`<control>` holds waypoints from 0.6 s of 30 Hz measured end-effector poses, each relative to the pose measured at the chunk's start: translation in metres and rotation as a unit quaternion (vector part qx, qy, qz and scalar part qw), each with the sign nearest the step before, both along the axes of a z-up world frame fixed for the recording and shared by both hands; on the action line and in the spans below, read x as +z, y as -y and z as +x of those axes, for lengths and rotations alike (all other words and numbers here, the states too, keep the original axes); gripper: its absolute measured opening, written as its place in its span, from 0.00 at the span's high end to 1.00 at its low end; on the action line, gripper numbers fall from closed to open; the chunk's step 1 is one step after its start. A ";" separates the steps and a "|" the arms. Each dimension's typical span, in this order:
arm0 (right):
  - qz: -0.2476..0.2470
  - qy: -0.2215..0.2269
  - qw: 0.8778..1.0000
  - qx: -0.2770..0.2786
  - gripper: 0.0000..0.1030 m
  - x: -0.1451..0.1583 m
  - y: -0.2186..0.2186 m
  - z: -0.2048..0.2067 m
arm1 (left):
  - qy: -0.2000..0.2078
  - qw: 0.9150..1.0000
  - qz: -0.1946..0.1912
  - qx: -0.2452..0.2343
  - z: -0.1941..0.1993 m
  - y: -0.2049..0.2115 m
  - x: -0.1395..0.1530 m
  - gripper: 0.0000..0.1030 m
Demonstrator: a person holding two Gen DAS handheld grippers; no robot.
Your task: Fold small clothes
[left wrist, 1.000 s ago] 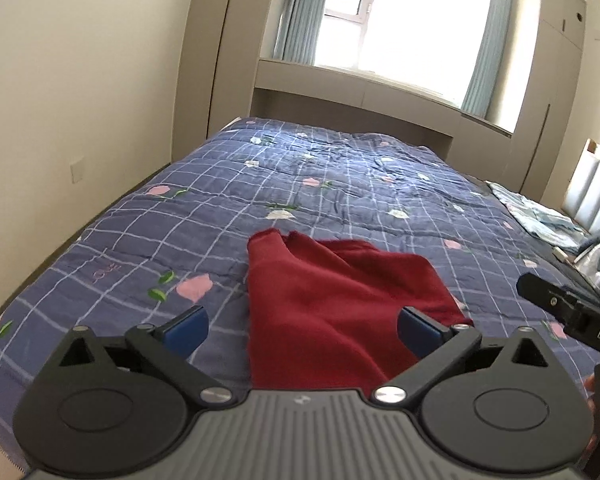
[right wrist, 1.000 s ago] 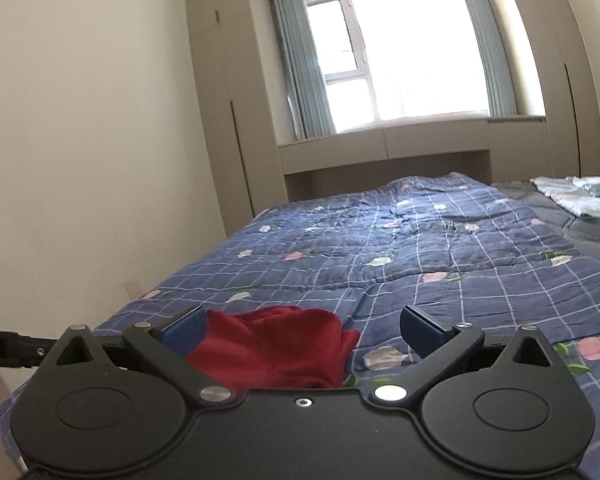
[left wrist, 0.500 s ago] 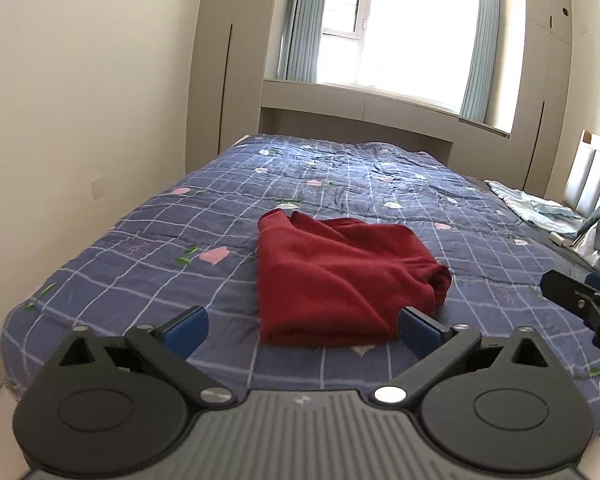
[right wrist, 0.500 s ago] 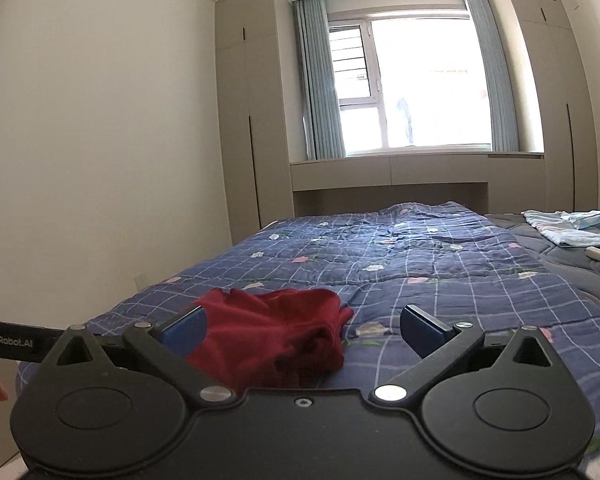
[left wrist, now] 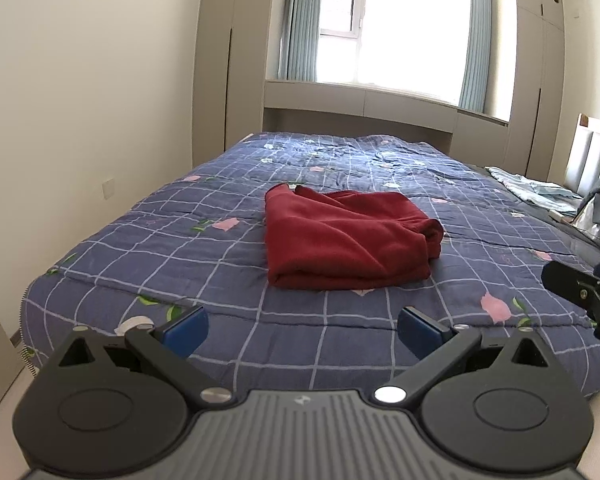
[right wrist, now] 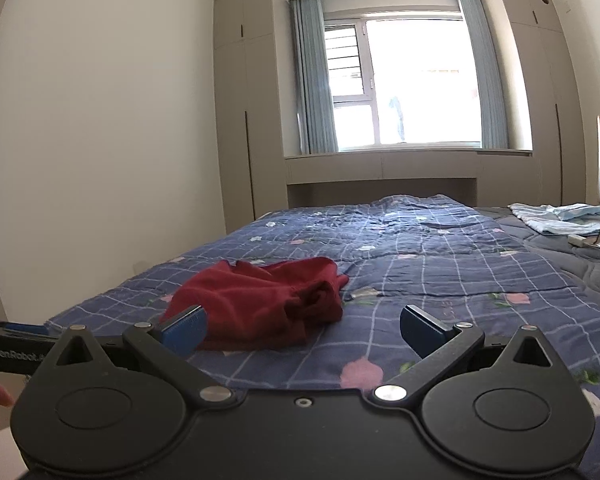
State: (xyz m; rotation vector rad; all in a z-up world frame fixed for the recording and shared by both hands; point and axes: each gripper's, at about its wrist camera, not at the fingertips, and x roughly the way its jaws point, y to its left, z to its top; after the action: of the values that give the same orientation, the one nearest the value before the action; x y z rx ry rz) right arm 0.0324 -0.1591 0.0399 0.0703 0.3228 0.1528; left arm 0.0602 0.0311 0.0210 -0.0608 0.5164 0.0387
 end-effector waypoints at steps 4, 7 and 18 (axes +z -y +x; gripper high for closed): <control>-0.012 -0.003 1.000 -0.006 0.01 -0.009 0.003 -0.005 | 0.006 1.000 0.002 0.009 -0.007 -0.002 -0.005 0.00; -0.013 -0.003 1.000 -0.018 0.01 -0.014 0.006 -0.007 | 0.009 1.000 -0.007 0.015 -0.010 -0.007 -0.008 0.00; -0.016 -0.003 0.999 -0.038 0.01 -0.023 0.011 -0.006 | -0.006 1.000 -0.007 0.022 -0.007 -0.010 -0.012 0.00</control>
State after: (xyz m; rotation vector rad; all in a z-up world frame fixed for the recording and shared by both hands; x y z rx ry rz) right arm 0.0269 -0.1702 0.0164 0.0517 0.3277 0.0726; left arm 0.0532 0.0410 0.0089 -0.0867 0.5264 0.0792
